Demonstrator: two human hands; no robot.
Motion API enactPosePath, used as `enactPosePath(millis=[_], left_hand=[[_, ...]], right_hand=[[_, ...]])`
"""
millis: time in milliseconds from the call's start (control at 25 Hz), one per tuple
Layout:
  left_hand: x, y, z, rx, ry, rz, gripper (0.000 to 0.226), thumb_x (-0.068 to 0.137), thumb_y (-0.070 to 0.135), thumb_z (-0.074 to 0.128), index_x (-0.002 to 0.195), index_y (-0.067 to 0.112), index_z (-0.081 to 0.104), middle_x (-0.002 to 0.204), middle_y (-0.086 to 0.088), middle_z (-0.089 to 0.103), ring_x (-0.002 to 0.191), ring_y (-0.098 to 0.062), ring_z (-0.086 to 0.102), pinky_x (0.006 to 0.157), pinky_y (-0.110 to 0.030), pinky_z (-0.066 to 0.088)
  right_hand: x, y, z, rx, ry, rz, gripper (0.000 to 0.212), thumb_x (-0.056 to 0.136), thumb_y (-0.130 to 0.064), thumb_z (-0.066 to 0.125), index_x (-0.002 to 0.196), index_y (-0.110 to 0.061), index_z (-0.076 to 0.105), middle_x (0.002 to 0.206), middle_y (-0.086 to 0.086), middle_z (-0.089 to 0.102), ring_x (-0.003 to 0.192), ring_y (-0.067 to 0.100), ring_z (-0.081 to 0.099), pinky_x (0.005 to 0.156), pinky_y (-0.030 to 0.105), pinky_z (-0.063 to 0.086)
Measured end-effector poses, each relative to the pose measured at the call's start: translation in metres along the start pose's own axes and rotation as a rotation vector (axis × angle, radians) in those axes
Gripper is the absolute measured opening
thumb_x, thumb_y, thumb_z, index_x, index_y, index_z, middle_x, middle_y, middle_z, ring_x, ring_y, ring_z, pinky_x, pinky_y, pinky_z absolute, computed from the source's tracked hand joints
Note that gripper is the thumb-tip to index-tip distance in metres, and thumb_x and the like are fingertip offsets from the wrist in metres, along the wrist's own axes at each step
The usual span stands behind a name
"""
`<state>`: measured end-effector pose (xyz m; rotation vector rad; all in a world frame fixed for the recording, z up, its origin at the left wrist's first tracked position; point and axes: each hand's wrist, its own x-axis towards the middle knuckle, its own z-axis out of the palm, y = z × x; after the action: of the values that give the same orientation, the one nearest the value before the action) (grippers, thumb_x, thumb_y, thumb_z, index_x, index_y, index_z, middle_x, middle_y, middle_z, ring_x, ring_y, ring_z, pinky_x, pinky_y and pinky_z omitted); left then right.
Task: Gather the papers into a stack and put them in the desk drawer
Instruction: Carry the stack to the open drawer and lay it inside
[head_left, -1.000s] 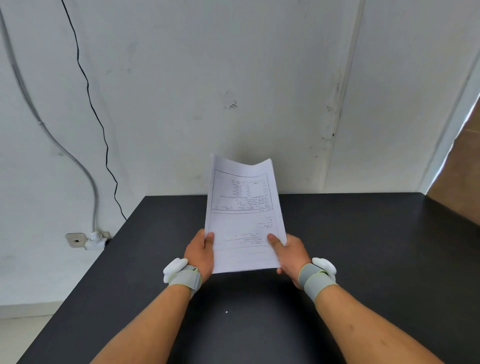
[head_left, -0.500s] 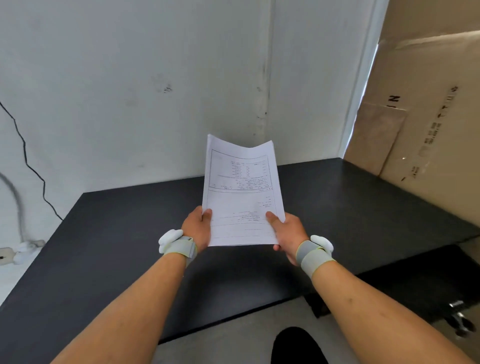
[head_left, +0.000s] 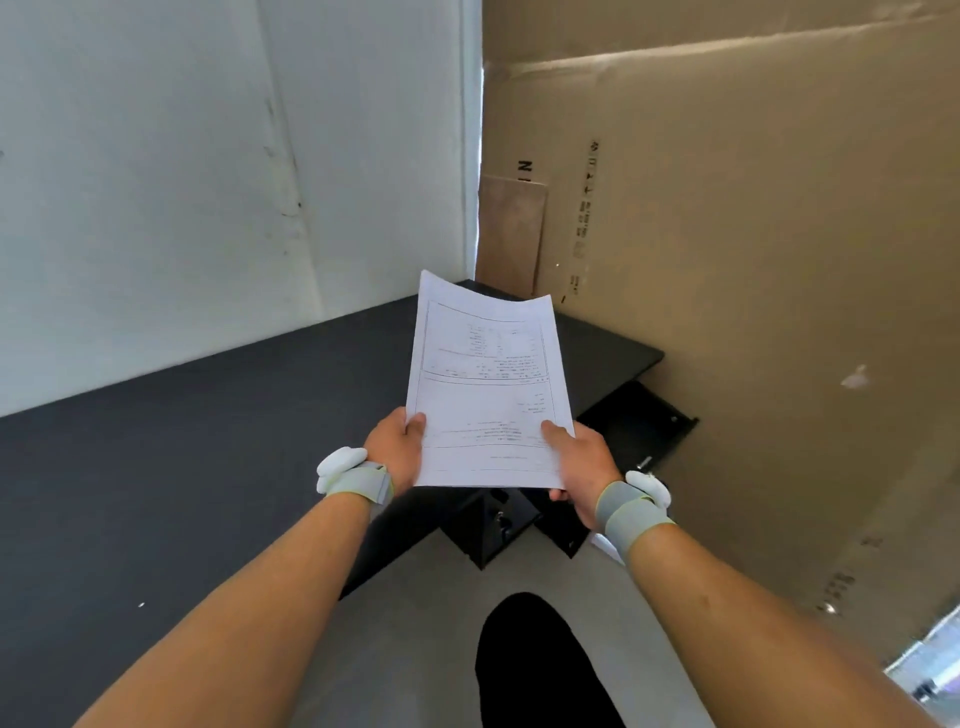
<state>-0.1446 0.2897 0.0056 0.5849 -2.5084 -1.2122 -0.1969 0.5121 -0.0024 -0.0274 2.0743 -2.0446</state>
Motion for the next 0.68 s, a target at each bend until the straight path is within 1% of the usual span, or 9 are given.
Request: enactPosePath(millis=[120, 200, 320, 360, 480, 560, 600, 680], left_hand=[[-0.001, 0.025, 0.035, 0.005, -0.084, 0.028, 0.034, 0.102, 0.035, 0.036, 0.110, 0.008, 0.055, 0.108, -0.008, 0.065, 0.089, -0.025, 0.057, 0.079, -0.032, 0.041], [0.000, 0.042, 0.057, 0.021, -0.130, 0.045, 0.028, 0.102, 0.035, 0.037, 0.105, 0.010, 0.051, 0.102, -0.006, 0.061, 0.087, -0.025, 0.055, 0.078, -0.032, 0.039], [-0.001, 0.064, 0.086, 0.025, -0.190, 0.066, 0.032, 0.102, 0.035, 0.039, 0.111, 0.009, 0.054, 0.099, -0.003, 0.058, 0.086, -0.024, 0.055, 0.078, -0.032, 0.040], [-0.002, 0.070, 0.094, 0.031, -0.212, 0.073, 0.033, 0.102, 0.035, 0.039, 0.112, 0.008, 0.055, 0.099, -0.003, 0.058, 0.086, -0.024, 0.055, 0.078, -0.032, 0.040], [-0.003, 0.081, 0.114, 0.056, -0.268, 0.078, 0.035, 0.101, 0.036, 0.040, 0.114, 0.008, 0.057, 0.098, -0.002, 0.058, 0.086, -0.023, 0.054, 0.078, -0.030, 0.038], [-0.004, 0.085, 0.126, 0.067, -0.319, 0.056, 0.038, 0.101, 0.039, 0.040, 0.114, 0.008, 0.058, 0.099, -0.002, 0.059, 0.086, -0.024, 0.056, 0.077, -0.031, 0.041], [-0.005, 0.086, 0.132, 0.048, -0.349, 0.026, 0.040, 0.100, 0.041, 0.040, 0.112, 0.008, 0.059, 0.098, -0.004, 0.062, 0.083, -0.025, 0.057, 0.073, -0.032, 0.044], [-0.013, 0.087, 0.142, -0.104, -0.426, -0.116, 0.038, 0.100, 0.041, 0.040, 0.107, 0.007, 0.058, 0.087, -0.008, 0.062, 0.067, -0.024, 0.058, 0.055, -0.029, 0.047]], right_hand=[[-0.007, 0.006, -0.041, 0.002, 0.098, 0.011, 0.025, 0.100, -0.028, 0.052, 0.113, -0.012, 0.067, 0.082, 0.007, 0.064, 0.046, 0.017, 0.047, 0.034, 0.021, 0.035], [-0.014, 0.008, -0.065, 0.040, 0.155, 0.024, 0.026, 0.101, -0.026, 0.053, 0.115, -0.010, 0.067, 0.082, 0.006, 0.065, 0.046, 0.016, 0.051, 0.034, 0.021, 0.036], [-0.023, 0.008, -0.095, 0.085, 0.214, 0.047, 0.022, 0.101, -0.023, 0.052, 0.113, -0.008, 0.064, 0.078, 0.006, 0.062, 0.033, 0.008, 0.051, 0.030, 0.017, 0.034], [-0.024, 0.009, -0.104, 0.089, 0.233, 0.055, 0.022, 0.101, -0.023, 0.052, 0.113, -0.009, 0.064, 0.078, 0.005, 0.062, 0.033, 0.007, 0.051, 0.030, 0.017, 0.034], [-0.024, 0.017, -0.125, 0.091, 0.274, 0.077, 0.025, 0.101, -0.025, 0.053, 0.116, -0.010, 0.065, 0.080, 0.004, 0.064, 0.048, 0.014, 0.052, 0.032, 0.018, 0.035], [-0.025, 0.023, -0.138, 0.084, 0.295, 0.098, 0.025, 0.101, -0.027, 0.053, 0.118, -0.012, 0.064, 0.084, 0.004, 0.065, 0.054, 0.016, 0.051, 0.032, 0.018, 0.036], [-0.025, 0.026, -0.142, 0.087, 0.304, 0.107, 0.025, 0.101, -0.027, 0.053, 0.118, -0.013, 0.064, 0.086, 0.005, 0.065, 0.055, 0.016, 0.051, 0.033, 0.018, 0.036], [-0.025, 0.032, -0.151, 0.108, 0.337, 0.128, 0.024, 0.101, -0.026, 0.053, 0.118, -0.013, 0.064, 0.089, 0.005, 0.066, 0.057, 0.017, 0.051, 0.034, 0.018, 0.036]])
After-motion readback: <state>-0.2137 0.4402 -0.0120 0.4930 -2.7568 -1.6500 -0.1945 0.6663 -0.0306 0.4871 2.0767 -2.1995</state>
